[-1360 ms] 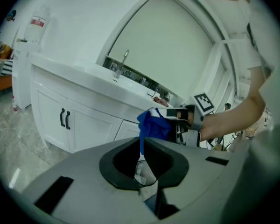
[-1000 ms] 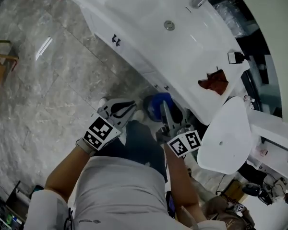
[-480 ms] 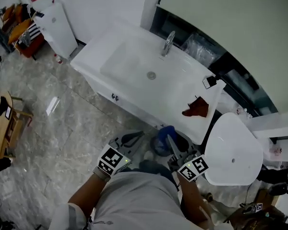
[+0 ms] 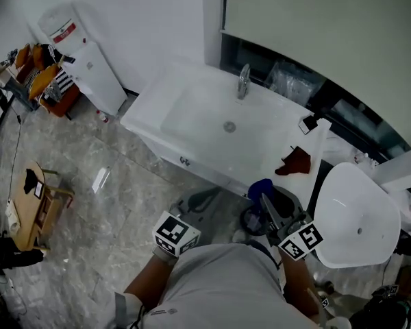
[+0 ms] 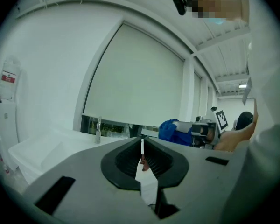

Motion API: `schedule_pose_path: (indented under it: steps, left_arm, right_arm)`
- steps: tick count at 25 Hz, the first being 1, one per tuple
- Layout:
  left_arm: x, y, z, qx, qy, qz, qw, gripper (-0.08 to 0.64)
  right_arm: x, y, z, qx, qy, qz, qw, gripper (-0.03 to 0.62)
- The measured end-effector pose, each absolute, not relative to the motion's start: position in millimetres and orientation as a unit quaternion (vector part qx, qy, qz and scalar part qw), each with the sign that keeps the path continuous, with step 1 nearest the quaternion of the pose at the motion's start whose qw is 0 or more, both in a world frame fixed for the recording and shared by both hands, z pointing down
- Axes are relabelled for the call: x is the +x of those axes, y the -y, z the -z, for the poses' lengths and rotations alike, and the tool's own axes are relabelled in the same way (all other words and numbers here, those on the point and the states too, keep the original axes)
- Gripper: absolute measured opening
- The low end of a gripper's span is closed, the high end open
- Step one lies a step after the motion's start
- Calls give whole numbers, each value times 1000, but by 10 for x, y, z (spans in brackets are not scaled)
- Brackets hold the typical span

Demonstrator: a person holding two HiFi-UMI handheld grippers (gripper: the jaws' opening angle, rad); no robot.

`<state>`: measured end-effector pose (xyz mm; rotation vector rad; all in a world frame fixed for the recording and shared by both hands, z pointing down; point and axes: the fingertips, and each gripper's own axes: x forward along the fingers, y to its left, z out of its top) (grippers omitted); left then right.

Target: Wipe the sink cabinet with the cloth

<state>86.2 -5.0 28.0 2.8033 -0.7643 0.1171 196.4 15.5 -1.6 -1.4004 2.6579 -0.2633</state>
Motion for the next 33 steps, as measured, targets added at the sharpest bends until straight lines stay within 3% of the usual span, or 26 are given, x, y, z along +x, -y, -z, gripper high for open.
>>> schedule_pose_path:
  steps: [33]
  left_arm:
    - [884,262,-95,955,275,-15,106,12]
  right_arm:
    - [2224,52,112,-492,-865,74,70,83]
